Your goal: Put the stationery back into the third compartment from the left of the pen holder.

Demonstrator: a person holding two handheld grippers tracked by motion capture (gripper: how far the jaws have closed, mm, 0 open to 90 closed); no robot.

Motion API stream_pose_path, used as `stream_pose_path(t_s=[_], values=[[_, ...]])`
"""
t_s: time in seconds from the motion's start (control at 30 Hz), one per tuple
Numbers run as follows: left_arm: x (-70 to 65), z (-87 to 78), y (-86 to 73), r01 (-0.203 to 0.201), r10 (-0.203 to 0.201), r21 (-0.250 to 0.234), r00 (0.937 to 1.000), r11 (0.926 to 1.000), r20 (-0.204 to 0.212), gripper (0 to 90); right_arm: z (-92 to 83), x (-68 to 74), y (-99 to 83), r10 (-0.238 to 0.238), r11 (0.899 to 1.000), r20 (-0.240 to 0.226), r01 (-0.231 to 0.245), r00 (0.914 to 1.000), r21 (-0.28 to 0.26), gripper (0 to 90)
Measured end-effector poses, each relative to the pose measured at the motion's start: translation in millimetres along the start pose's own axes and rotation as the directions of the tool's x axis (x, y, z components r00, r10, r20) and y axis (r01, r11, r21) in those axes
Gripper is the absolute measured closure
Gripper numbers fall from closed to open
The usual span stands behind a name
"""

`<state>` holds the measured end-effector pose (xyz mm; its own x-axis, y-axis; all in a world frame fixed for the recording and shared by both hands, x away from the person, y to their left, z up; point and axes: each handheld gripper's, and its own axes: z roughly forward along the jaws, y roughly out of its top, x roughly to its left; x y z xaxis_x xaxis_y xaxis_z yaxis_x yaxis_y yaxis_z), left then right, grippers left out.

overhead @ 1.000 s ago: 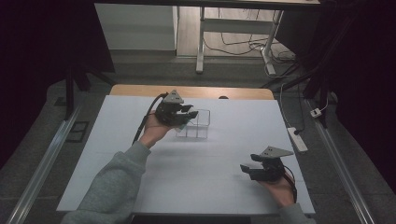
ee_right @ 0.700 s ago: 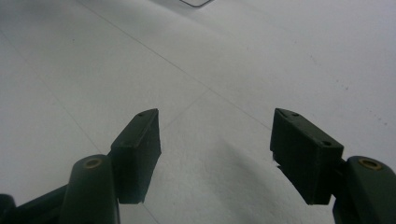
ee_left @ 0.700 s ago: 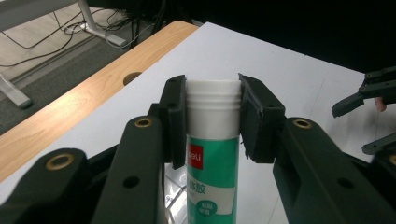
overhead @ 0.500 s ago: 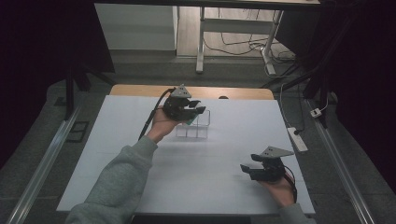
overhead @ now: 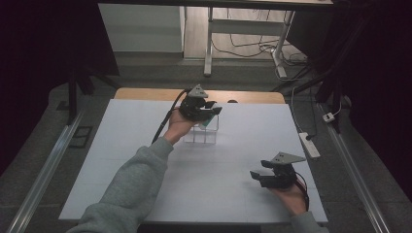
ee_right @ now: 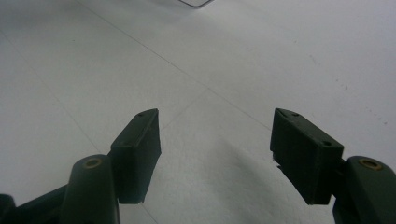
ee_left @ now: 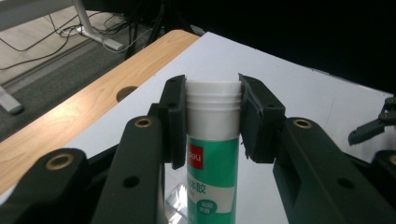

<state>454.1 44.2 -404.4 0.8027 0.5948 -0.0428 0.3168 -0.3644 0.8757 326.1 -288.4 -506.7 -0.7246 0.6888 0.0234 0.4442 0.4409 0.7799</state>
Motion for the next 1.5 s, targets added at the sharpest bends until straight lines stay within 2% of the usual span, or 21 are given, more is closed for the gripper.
stream_pose_path(t_s=[0.3,0.43,0.57,0.7,0.93,0.97,1.07,1.2,1.33,1.5], values=[[7.3,14.4,9.2,0.004,-0.004,0.002,0.9999,1.0000,-0.014,64.0,0.1,-0.8,-0.2,0.005,1.000,-0.008,-0.005,1.0000,0.001,32.9],[9.7,19.1,10.7,0.023,-0.023,-0.009,0.9997,0.9997,-0.007,63.9,0.4,-1.8,-0.6,0.002,1.000,-0.005,-0.002,1.0000,0.002,32.9],[12.8,27.2,10.0,0.021,-0.021,-0.002,0.9997,0.9998,-0.014,63.8,0.7,-2.0,-0.9,0.005,1.000,-0.001,-0.005,1.0000,0.002,32.8],[16.5,35.2,6.0,0.038,-0.038,0.015,0.9992,0.9992,-0.011,63.8,0.8,-1.9,-1.1,0.004,1.000,0.001,-0.004,1.0000,0.003,32.8],[16.2,39.4,4.3,0.039,-0.039,0.016,0.9992,0.9991,-0.006,63.4,1.8,-2.8,-1.6,0.003,1.000,-0.005,-0.003,1.0000,0.009,32.7],[16.1,39.1,4.2,0.036,-0.036,0.011,0.9993,0.9993,-0.010,61.8,1.8,-2.8,-1.7,0.004,1.000,-0.006,-0.003,1.0000,0.010,32.7],[15.2,36.3,6.1,0.044,-0.044,0.014,0.9988,0.9989,-0.023,37.4,1.6,-2.6,-1.6,0.002,1.000,-0.005,-0.002,1.0000,0.010,32.7],[13.6,29.2,7.4,0.034,-0.034,0.028,0.9994,0.9990,-0.007,33.7,2.0,-2.5,-1.7,0.001,1.000,-0.005,0.000,1.0000,0.011,32.7],[12.9,24.4,6.8,0.015,-0.016,0.040,0.9999,0.9991,0.007,34.7,2.0,-2.1,-1.5,-0.001,1.000,-0.006,0.001,1.0000,0.010,32.7],[12.4,19.8,5.5,0.010,-0.011,0.052,0.9998,0.9986,0.014,35.3,2.0,-1.8,-1.6,-0.003,1.000,-0.006,0.003,1.0000,0.011,32.7]])
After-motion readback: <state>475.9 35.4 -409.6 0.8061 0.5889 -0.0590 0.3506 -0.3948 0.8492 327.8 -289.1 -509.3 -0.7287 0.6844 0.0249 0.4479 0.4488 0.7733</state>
